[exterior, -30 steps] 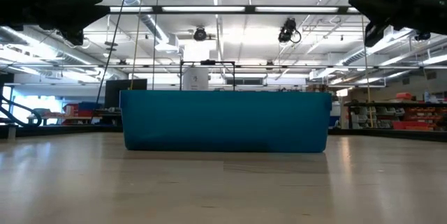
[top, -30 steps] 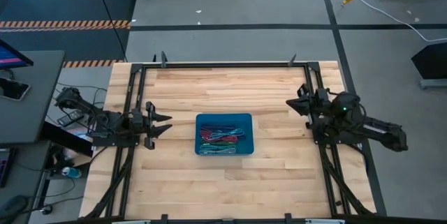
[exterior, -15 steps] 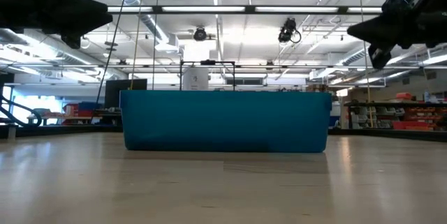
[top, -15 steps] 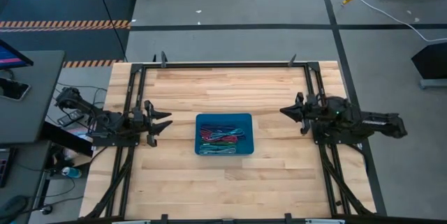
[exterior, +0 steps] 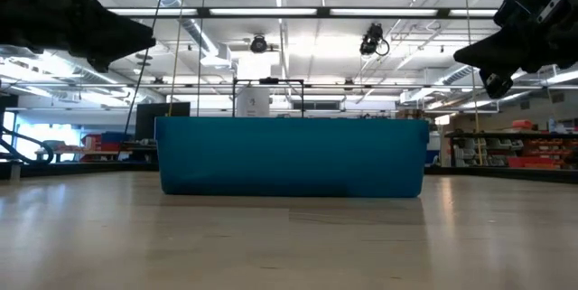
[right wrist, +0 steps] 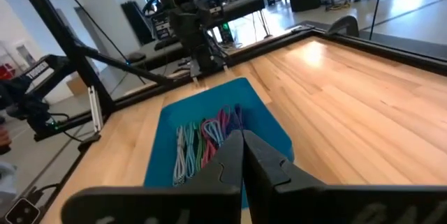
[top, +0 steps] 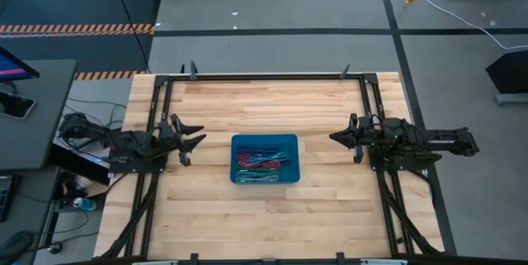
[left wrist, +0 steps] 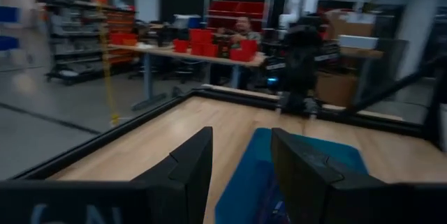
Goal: Pick and place USB-C Cables
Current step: Return to Home Position
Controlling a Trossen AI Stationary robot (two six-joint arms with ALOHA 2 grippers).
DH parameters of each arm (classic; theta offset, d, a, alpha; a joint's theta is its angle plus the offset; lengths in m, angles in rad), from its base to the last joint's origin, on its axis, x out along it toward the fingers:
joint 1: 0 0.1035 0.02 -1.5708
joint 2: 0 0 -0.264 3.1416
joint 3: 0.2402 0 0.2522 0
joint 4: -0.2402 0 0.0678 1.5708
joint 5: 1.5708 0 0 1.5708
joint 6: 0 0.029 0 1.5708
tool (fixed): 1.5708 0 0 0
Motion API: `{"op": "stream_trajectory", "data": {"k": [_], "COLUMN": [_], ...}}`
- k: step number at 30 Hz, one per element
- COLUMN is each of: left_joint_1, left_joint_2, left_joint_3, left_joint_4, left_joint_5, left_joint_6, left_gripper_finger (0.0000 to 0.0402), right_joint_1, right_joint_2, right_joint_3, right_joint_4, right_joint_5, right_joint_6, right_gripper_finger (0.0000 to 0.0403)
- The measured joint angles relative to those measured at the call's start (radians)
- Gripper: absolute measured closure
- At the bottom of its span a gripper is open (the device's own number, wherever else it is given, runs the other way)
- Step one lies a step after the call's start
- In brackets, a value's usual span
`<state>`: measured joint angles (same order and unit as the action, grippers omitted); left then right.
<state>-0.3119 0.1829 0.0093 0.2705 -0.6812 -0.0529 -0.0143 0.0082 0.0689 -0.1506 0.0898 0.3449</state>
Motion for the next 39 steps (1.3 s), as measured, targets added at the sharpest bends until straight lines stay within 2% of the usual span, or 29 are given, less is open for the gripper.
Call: {"op": "stream_trajectory", "data": {"k": [5, 13, 21, 27, 33, 39], "left_joint_1": [0.095, 0.252, 0.364, 0.410, 0.420, 0.420], "left_joint_2": [0.000, 0.000, 0.000, 0.000, 0.000, 0.000], "left_joint_3": [0.000, 0.000, 0.000, 0.000, 0.000, 0.000], "left_joint_4": [0.000, -0.079, -0.082, -0.092, -0.077, -0.053], "left_joint_5": [0.199, 0.396, 0.575, 0.616, 0.605, 0.605], "left_joint_6": [0.014, -0.018, -0.020, -0.041, -0.049, -0.207], "left_gripper_finger": [0.0251, 0.0251, 0.0251, 0.0251, 0.0251, 0.0251], "right_joint_1": [0.000, 0.000, 0.000, 0.000, 0.000, 0.000], "right_joint_2": [0.000, 0.000, 0.000, 0.000, 0.000, 0.000], "right_joint_3": [0.000, 0.000, 0.000, 0.000, 0.000, 0.000], "right_joint_4": [0.018, 0.075, 0.009, 0.004, 0.020, 0.028], "right_joint_5": [0.000, 0.023, 0.044, 0.047, 0.047, 0.047], "right_joint_6": [0.003, -0.005, -0.015, 0.032, 0.186, 0.257], "right_gripper_finger": [0.0395, 0.0395, 0.0395, 0.0395, 0.0394, 0.0391]}}
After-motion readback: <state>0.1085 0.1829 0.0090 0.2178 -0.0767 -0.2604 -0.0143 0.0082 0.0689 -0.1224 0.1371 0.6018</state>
